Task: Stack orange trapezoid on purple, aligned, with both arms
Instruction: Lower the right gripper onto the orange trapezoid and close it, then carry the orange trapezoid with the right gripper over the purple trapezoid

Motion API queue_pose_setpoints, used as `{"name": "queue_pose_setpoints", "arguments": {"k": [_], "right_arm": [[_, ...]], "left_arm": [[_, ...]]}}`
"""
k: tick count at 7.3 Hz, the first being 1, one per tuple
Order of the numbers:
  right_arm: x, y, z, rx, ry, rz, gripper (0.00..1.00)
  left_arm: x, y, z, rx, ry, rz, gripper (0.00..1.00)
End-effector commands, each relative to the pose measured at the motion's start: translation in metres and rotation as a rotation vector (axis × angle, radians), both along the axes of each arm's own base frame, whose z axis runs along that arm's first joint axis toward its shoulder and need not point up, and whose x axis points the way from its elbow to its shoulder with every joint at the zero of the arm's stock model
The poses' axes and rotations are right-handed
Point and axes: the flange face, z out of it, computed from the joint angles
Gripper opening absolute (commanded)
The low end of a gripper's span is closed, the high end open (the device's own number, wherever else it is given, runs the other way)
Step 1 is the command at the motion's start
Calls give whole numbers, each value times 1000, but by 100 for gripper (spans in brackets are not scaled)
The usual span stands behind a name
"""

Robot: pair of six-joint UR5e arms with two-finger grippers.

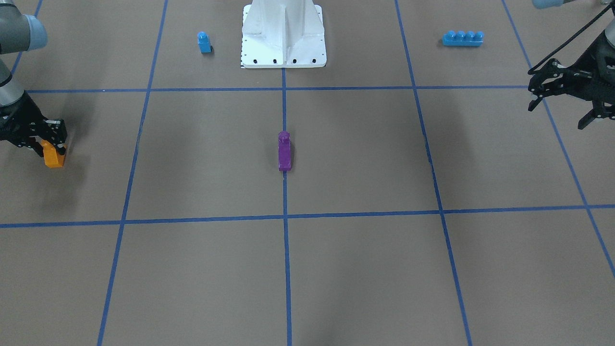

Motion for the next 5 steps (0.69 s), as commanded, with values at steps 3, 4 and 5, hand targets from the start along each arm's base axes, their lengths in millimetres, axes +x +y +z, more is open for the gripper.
{"name": "queue_pose_setpoints", "arguments": {"k": [3,4,5], "right_arm": [[-4,-11,-93,6,-108,-43,0],[-9,-26,-142,-3,-137,-50,0],[-24,-44,-184,-24,-134,-45,0]], "left_arm": [[-31,10,43,-69,-35,-50,100],[-59,11,84,-116,-48,-97,100],[-89,1,99,-94,-33,-149,100]]}}
